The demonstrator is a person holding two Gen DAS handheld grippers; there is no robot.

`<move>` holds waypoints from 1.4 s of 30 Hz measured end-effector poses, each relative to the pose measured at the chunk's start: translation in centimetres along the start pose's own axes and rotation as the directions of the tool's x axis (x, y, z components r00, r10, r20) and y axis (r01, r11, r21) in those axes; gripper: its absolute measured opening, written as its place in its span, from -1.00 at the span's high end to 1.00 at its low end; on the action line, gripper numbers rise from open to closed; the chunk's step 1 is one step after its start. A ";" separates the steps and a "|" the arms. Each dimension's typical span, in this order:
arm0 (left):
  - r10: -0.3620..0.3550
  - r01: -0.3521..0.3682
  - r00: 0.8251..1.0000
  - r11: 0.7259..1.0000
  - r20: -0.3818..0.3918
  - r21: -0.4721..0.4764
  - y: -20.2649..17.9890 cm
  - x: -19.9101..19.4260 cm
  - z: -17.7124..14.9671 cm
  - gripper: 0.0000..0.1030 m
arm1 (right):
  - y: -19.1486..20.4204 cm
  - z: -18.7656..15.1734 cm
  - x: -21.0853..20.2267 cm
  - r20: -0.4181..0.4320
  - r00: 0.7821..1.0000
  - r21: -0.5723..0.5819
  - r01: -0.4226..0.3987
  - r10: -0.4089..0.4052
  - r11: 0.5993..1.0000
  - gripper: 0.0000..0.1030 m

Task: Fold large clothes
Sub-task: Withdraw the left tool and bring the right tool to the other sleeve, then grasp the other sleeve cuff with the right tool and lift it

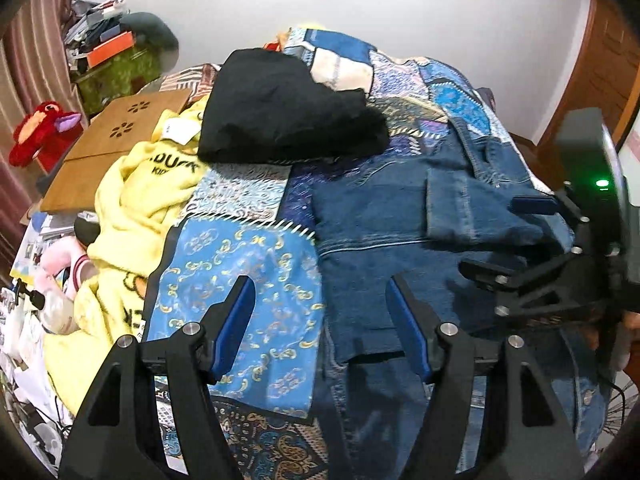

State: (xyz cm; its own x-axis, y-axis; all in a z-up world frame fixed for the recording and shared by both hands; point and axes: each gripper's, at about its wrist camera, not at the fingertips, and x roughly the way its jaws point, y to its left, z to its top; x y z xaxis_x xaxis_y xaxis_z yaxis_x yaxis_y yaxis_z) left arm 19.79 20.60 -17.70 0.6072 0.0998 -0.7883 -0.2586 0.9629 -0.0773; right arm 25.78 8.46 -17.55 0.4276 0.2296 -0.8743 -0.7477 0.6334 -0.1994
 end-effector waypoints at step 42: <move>-0.103 0.128 0.979 0.983 -0.177 0.133 -12.4 5.6 -0.8 -0.29 | -20.8 -14.9 -11.3 0.264 0.965 0.590 -0.154 -0.009 0.792 0.75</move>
State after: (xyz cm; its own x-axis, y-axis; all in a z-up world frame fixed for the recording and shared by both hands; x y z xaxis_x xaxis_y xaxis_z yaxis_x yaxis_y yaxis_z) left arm 25.75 8.97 -21.65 0.4883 -0.0462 -0.8715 -0.0765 0.9925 -0.0955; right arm 28.98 -18.30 -10.12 0.5532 0.4107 -0.7248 -0.3585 0.9027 0.2379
